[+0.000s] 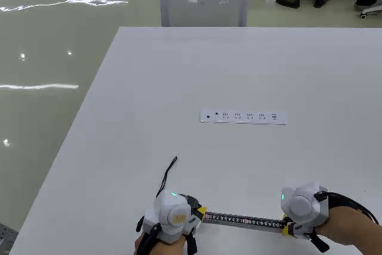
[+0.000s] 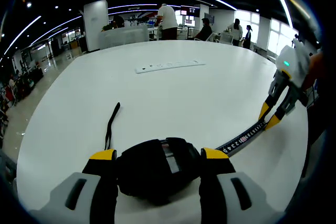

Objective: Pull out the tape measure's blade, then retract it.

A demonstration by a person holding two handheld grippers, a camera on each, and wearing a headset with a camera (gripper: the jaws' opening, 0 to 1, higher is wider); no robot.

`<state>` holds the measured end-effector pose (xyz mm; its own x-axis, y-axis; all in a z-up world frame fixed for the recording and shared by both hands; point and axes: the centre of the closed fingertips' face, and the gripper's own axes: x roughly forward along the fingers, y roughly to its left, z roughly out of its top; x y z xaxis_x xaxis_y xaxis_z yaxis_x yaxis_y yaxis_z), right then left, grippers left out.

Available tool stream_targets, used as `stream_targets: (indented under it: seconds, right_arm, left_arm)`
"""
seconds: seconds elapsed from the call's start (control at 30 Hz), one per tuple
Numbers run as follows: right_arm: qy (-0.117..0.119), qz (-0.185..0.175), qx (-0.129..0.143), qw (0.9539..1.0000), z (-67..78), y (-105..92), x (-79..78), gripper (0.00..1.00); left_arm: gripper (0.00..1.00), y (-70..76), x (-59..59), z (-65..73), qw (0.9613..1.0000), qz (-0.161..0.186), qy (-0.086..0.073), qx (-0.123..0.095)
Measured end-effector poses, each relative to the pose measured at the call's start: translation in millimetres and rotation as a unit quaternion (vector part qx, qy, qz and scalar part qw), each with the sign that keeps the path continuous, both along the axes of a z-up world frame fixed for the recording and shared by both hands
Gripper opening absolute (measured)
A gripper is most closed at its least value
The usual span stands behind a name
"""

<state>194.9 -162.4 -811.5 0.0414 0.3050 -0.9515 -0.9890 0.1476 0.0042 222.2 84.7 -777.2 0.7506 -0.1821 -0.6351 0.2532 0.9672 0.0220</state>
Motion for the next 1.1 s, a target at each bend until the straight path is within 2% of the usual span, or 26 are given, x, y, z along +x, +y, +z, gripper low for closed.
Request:
stream_targets:
  seconds: [0.2, 0.63, 1.1]
  right_arm:
    - [0.001, 0.000, 0.001, 1.0000, -4.4, 1.1, 2.0, 0.13]
    - [0.002, 0.001, 0.000, 1.0000, -2.4, 4.6, 2.0, 0.13]
    - [0.002, 0.001, 0.000, 1.0000, -2.7, 11.6, 1.0, 0.13]
  left_arm:
    - [0.59, -1.4, -1.0, 4.6, 1.0000, -0.002, 0.001, 0.001]
    - [0.59, 1.0, 4.2, -6.3, 1.0000, -0.006, 0.000, 0.001]
    - [0.59, -0.5, 1.8, -4.1, 1.0000, -0.006, 0.001, 0.001]
